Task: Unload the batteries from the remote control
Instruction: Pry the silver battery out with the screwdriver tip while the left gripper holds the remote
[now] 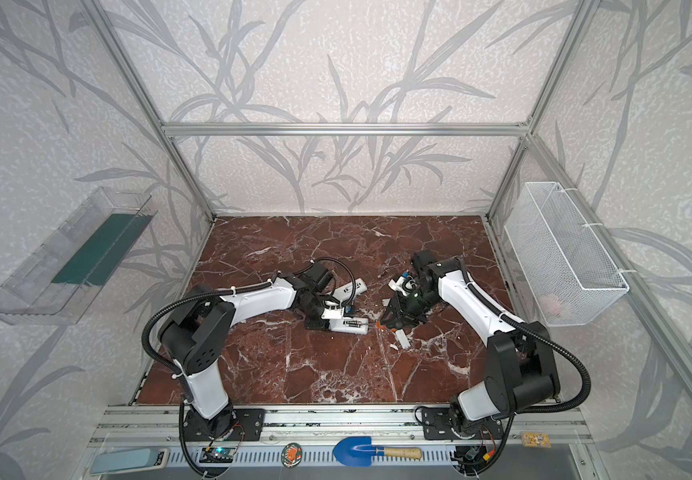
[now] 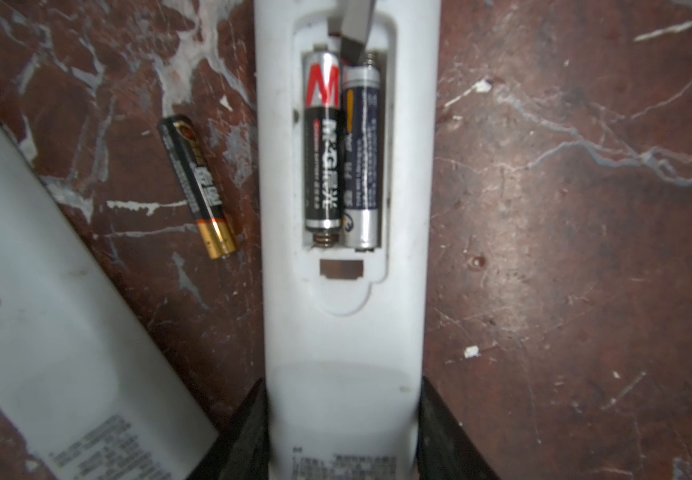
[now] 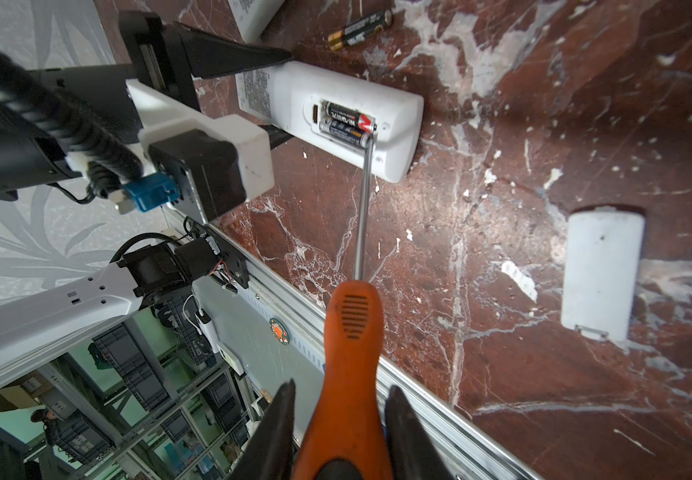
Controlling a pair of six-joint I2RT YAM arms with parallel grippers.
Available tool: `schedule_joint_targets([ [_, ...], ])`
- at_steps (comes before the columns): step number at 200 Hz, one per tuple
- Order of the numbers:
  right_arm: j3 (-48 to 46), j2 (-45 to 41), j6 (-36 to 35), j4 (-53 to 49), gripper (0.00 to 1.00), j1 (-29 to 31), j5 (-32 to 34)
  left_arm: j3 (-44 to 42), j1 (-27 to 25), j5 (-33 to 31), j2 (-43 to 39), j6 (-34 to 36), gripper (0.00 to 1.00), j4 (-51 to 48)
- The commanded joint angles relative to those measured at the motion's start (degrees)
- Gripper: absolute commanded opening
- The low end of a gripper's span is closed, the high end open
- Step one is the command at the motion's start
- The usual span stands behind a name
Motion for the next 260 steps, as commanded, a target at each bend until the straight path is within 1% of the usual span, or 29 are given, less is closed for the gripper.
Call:
schedule_joint_targets([
  [1,2.1,-1.7,-3.4,14.7,0.00,0.6,-10.1,0.6,-0.5,0.3,2.2,0.9,0.22,-2.6],
  [81,1.4,-3.3,-2.4,16.1,0.00,0.1,-10.8,0.7,-0.5,0.3,2.4,0.9,0.22,-2.8],
  [141,2.3,-3.4,-3.3,14.5,0.00,0.0,-10.6,0.9,-0.6,0.1,2.6,0.7,0.20,-2.8],
  [260,2.8,-5.0,-2.9,14.0,0.00,-0.8,-10.3,1.2,-0.7,-0.3,2.7,0.2,0.17,-2.7],
])
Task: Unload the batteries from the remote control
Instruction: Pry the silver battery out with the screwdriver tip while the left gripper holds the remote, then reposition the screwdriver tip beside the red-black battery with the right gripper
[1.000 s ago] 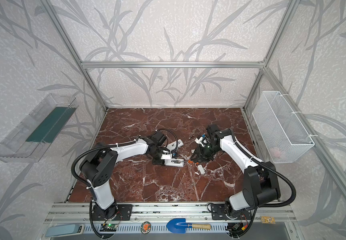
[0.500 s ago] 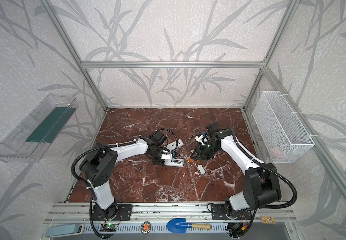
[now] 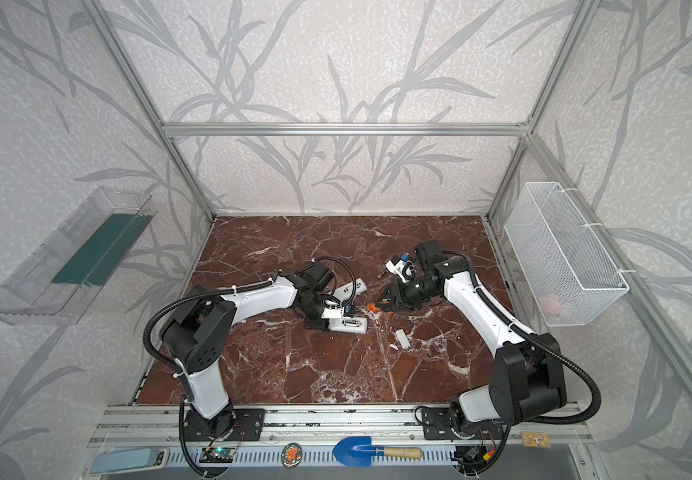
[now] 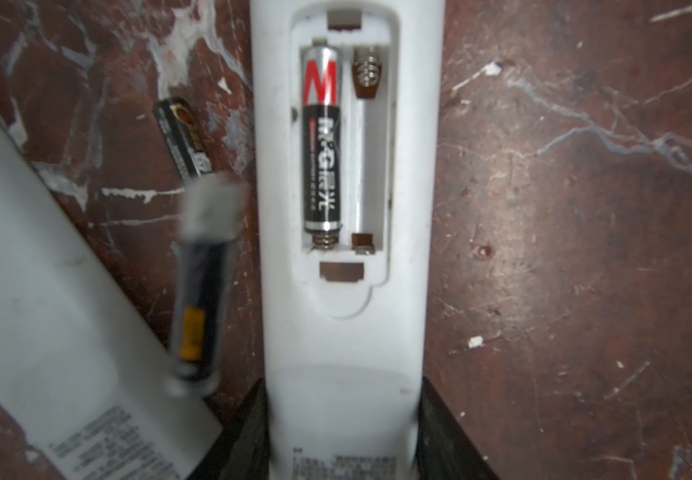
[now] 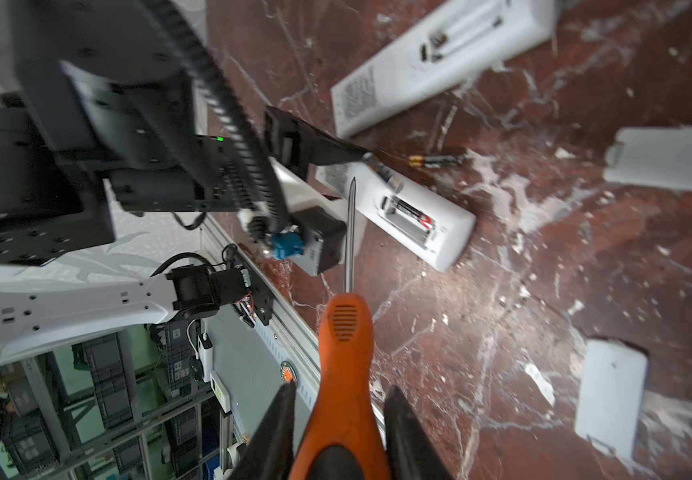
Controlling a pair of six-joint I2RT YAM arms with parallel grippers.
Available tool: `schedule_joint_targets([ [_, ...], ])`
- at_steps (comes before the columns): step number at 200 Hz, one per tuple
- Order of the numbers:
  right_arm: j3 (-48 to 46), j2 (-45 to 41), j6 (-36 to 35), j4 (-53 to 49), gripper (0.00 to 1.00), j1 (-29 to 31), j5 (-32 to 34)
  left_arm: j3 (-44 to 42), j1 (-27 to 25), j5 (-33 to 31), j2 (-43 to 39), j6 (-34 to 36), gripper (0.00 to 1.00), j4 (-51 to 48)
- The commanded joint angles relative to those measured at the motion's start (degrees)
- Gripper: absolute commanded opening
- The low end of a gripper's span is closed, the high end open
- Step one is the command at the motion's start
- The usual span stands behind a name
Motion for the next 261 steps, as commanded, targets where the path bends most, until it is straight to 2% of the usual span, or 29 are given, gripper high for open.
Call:
schedule_joint_targets([
  [1,1.2,-1.5,-1.3,2.5,0.00,0.0,-4.7,0.1,-0.7,0.8,2.1,0.2,0.17,-1.1],
  [70,1.7,-0.1,-2.8,-1.4,0.00,-0.5,-0.9,-1.0,-0.5,0.8,0.6,-2.1,0.16,0.3],
  [109,2.0,1.4,-5.0,-10.5,0.00,-0.4,5.5,-0.8,-0.5,0.3,0.8,-3.1,0.15,0.9],
  [169,-3.6,1.1,-1.7,-8.3,0.00,0.7,4.8,-1.0,-0.5,0.1,0.7,-3.7,0.14,1.4],
  [225,-4.8,3.0,-1.1,-6.4,0.00,0.6,6.6,-1.1,-0.5,0.2,0.6,-3.8,0.14,1.5],
  [261,-4.4,2.1,0.4,-4.5,0.00,0.4,4.7,-1.2,-0.5,0.2,0.6,-3.8,0.13,1.6],
])
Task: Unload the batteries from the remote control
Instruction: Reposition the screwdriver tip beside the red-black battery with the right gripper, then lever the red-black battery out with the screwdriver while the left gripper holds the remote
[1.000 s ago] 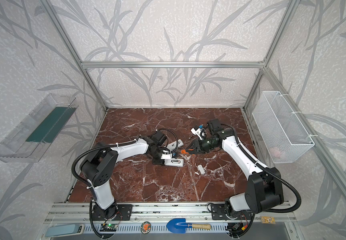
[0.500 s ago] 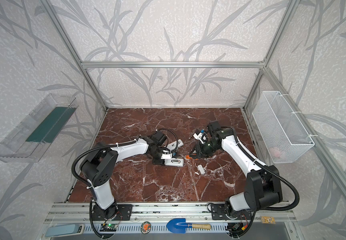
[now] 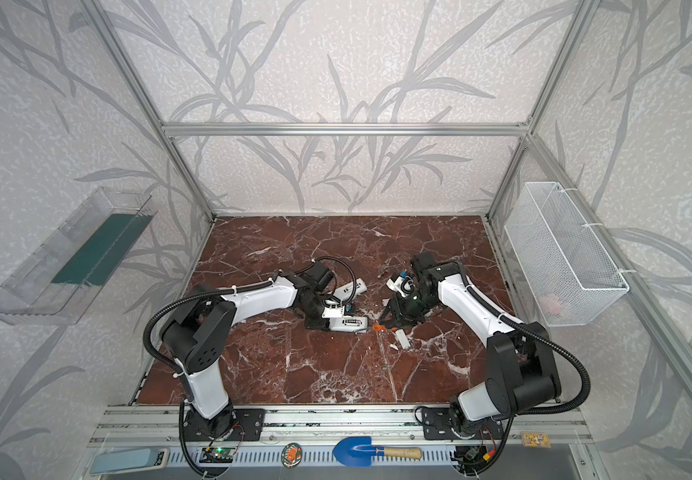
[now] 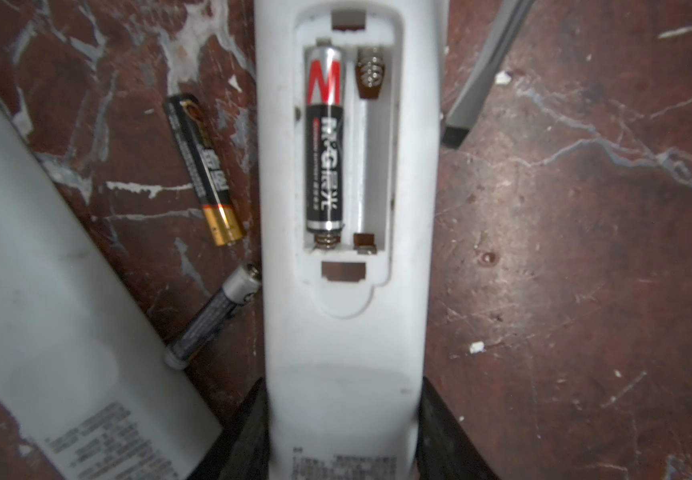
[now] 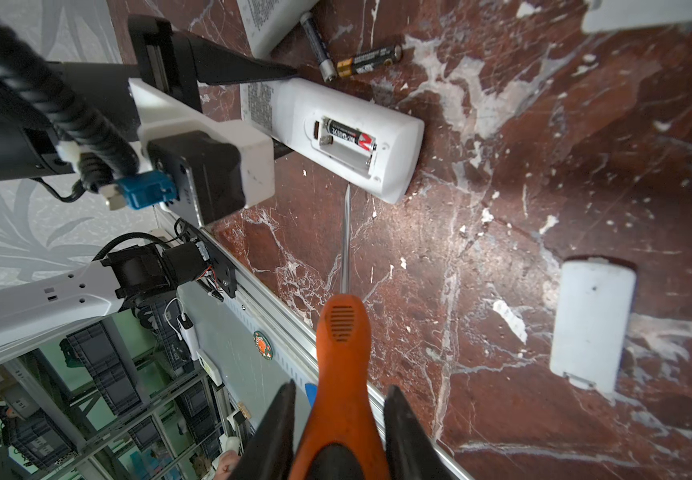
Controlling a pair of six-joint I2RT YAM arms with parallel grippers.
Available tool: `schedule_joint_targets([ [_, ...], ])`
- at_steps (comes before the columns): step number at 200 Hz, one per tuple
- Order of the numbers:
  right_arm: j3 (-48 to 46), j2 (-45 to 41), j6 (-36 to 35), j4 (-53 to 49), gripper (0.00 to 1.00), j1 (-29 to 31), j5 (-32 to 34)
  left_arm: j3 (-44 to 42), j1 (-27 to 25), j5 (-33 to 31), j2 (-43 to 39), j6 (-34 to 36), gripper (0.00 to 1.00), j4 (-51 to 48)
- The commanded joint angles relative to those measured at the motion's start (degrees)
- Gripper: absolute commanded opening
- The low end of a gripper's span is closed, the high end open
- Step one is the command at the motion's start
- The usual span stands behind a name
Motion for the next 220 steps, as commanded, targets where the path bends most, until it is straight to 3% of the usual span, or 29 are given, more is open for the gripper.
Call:
schedule_joint_targets([
  [1,0.4,-0.9,1.2,1.5,0.00,-0.2,-1.5,-1.1,-0.5,0.2,0.7,-0.9,0.13,1.3],
  [120,1.6,-3.1,2.6,2.2,0.00,-2.6,-6.6,-1.6,-0.5,0.5,0.4,-0.7,0.13,1.7],
  [220,-0.7,-0.2,2.8,2.1,0.00,-3.0,-1.9,-1.8,-0.5,0.5,0.3,-0.8,0.13,2.1],
])
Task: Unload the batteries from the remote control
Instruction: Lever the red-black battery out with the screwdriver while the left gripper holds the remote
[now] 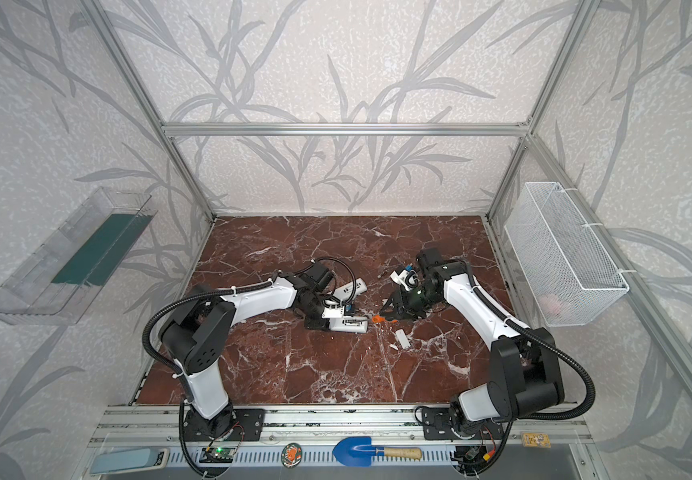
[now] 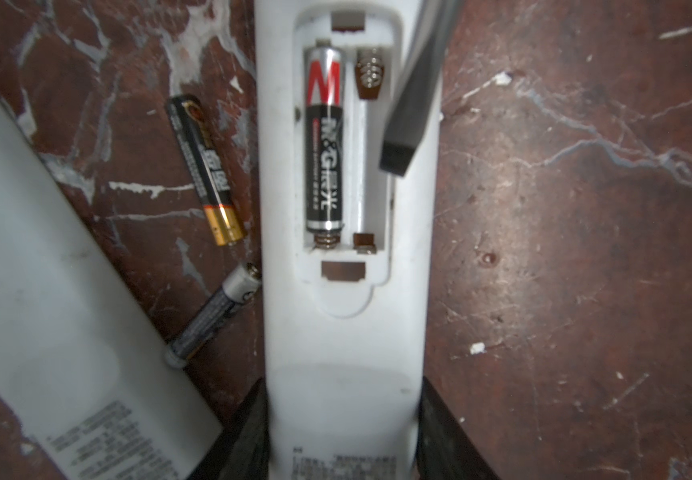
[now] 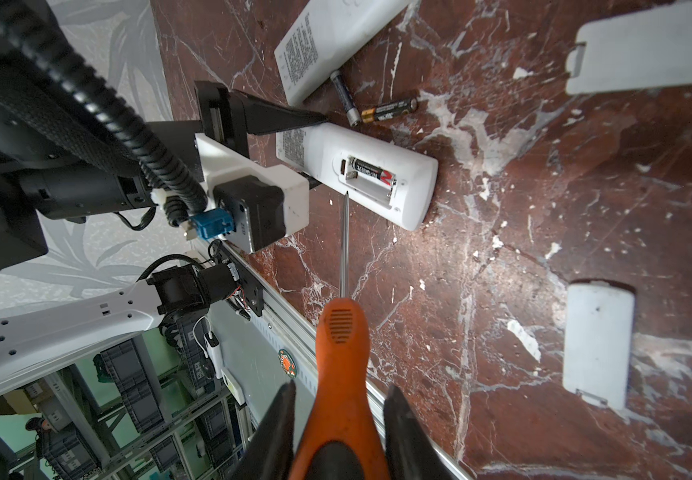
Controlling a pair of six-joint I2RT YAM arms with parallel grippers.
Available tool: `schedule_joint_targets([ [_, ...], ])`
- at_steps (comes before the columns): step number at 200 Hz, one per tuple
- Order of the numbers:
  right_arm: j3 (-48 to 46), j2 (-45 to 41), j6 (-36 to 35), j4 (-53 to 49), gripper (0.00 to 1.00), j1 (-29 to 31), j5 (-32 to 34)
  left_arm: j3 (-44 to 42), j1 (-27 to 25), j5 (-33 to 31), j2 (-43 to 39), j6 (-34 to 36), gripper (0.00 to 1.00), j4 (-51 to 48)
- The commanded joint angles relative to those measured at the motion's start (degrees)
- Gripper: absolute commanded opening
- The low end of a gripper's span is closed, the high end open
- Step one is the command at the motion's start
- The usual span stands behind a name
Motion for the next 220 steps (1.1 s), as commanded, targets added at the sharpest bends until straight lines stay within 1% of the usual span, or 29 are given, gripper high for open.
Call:
schedule_joint_targets([
  [1,-1.1,1.1,0.2,0.2,0.00,-0.4,0.9,-1.3,-0.5,0.4,0.6,-0.7,0.13,1.4],
  [58,-3.0,4.1,1.4,4.3,0.00,-1.2,1.7,-1.2,-0.5,0.4,0.7,-0.7,0.13,1.2],
  [86,-6.7,3.3,3.2,8.6,0.00,-1.2,2.8,-0.7,-0.3,0.9,0.6,-2.4,0.12,0.9],
  [105,-11.2,-0.4,5.6,14.2,0.00,-1.2,4.4,1.0,0.2,3.3,0.3,-4.7,0.11,-1.9],
  [132,-14.9,-5.7,6.4,18.3,0.00,-1.2,7.8,9.5,0.8,8.4,2.9,-7.9,0.08,-13.9],
  [148,-16.2,-7.5,6.2,19.6,0.00,-1.2,8.2,12.2,1.1,11.0,4.0,-8.5,0.07,-18.4],
  [180,-17.8,-8.9,5.6,20.9,0.00,-1.1,8.0,14.5,2.6,16.5,5.2,-10.5,0.04,-23.1],
  [220,-17.5,-9.8,3.8,19.4,0.00,-1.1,8.8,14.6,3.3,19.5,6.2,-11.8,0.01,-25.8],
])
